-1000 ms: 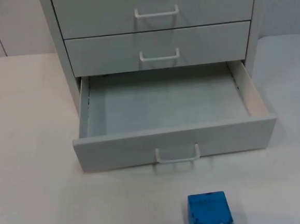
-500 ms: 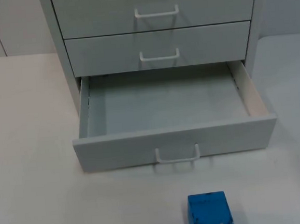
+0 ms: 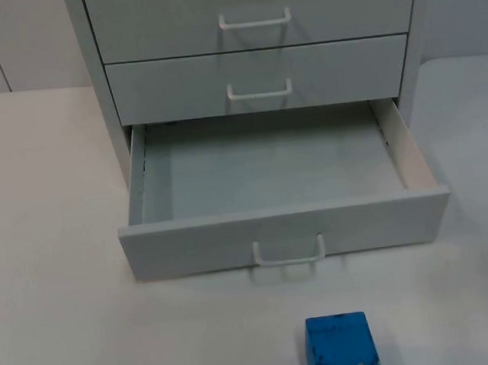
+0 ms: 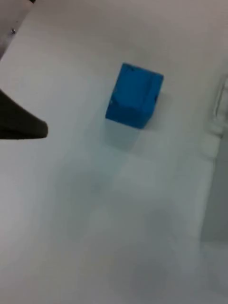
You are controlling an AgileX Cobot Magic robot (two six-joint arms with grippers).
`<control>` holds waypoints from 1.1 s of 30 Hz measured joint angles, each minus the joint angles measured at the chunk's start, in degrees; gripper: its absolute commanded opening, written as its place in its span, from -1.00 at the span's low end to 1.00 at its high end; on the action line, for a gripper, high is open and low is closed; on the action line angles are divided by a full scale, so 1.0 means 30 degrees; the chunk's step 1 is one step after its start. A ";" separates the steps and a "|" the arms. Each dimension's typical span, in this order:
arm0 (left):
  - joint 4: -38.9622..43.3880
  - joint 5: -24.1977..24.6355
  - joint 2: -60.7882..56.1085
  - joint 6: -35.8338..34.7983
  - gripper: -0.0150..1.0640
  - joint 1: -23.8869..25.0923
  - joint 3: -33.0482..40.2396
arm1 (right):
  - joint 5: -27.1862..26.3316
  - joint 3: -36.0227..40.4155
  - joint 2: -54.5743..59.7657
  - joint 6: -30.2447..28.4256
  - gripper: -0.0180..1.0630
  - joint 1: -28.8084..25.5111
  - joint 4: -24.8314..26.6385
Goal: Open the drawer with the left hand, place the block into the drawer with the right hand, then close the drawer with the left hand.
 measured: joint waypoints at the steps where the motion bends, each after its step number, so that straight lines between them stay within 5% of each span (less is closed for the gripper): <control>1: 0.0000 0.0083 0.0000 0.0089 0.57 0.0000 0.0000 | -0.0133 0.0000 0.0000 0.1055 0.86 0.0967 -0.0555; 3: 0.0000 0.0126 0.0000 0.0222 0.57 0.0000 0.0000 | -0.0316 0.0000 0.0000 0.4334 0.83 0.3436 -0.2254; 4: 0.0000 0.0126 0.0000 0.0222 0.57 0.0000 0.0000 | -0.0316 0.0000 0.0000 0.4334 0.83 0.3436 -0.2254; 7: 0.0000 0.0126 0.0000 0.0306 0.57 0.0000 0.0000 | -0.0349 0.0000 0.0850 1.0954 0.83 0.7608 -0.6270; 8: 0.0000 0.0126 0.0000 0.0306 0.57 0.0000 0.0000 | -0.0349 0.0000 0.0850 1.0954 0.83 0.7608 -0.6270; 12: 0.0000 0.0154 0.0000 0.0341 0.57 0.0000 0.0000 | -0.0899 0.0000 0.3213 1.7884 0.82 1.1625 -1.0165; 13: 0.0000 0.0154 0.0000 0.0341 0.57 0.0000 0.0000 | -0.0899 0.0000 0.3213 1.7884 0.82 1.1625 -1.0165; 16: 0.0000 0.0154 0.0000 0.0341 0.57 0.0000 0.0000 | -0.2678 -0.0110 0.6175 2.2546 0.82 1.3531 -1.2924; 22: -0.0029 0.0154 0.0000 0.0341 0.57 0.0000 0.0000 | -0.4435 -0.2460 1.1170 2.4847 0.78 1.3793 -1.4643; 33: -0.0029 0.0154 0.0000 0.0341 0.57 0.0000 0.0000 | -0.4936 -0.6444 1.6379 2.6553 0.75 1.3793 -1.4441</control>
